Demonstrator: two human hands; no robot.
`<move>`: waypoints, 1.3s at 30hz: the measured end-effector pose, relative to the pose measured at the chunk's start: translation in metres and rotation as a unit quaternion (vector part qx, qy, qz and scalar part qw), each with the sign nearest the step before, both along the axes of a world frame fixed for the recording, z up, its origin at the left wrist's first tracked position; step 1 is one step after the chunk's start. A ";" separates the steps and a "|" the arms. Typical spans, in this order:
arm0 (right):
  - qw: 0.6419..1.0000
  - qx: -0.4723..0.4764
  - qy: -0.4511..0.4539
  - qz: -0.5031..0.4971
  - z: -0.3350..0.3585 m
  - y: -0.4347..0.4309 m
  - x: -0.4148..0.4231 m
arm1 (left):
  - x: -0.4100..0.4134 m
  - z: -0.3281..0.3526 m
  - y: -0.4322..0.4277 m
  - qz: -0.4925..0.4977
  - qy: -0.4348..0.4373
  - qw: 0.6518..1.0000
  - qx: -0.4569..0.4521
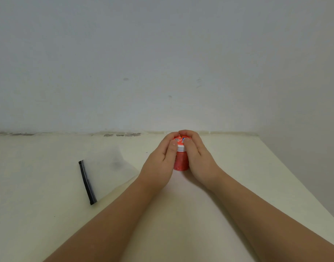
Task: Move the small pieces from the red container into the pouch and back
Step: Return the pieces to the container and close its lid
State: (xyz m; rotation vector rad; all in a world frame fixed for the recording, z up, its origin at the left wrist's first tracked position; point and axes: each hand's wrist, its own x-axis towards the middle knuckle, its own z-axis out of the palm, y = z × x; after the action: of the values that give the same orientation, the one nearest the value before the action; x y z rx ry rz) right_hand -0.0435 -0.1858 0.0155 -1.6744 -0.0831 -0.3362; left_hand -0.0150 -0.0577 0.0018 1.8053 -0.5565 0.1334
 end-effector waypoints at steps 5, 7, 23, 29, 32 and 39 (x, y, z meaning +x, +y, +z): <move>1.000 -0.011 0.011 0.001 -0.001 0.000 0.001 | -0.003 0.000 0.002 0.018 0.001 0.999 0.036; 1.000 0.015 0.021 0.002 -0.003 -0.002 0.001 | -0.006 0.003 0.001 0.011 0.012 0.999 0.046; 0.955 0.010 -0.104 -0.278 0.010 -0.017 -0.020 | -0.032 0.024 0.012 0.108 -0.077 0.990 0.057; 0.969 -0.050 -0.175 -0.168 0.032 0.038 -0.050 | -0.023 0.050 0.051 0.166 -0.092 0.981 0.033; 0.972 -0.198 -0.105 -0.074 0.017 0.067 -0.047 | -0.007 0.042 0.088 0.177 -0.030 0.939 0.292; 0.838 -0.536 -0.077 0.072 -0.019 0.125 -0.031 | -0.015 0.001 0.160 0.075 -0.026 0.834 0.546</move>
State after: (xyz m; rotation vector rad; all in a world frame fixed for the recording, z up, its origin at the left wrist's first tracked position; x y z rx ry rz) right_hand -0.0749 -0.0609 -0.0030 -2.7309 -0.6095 -0.3267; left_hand -0.0301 0.1025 0.0027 2.9789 -0.5697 -0.0578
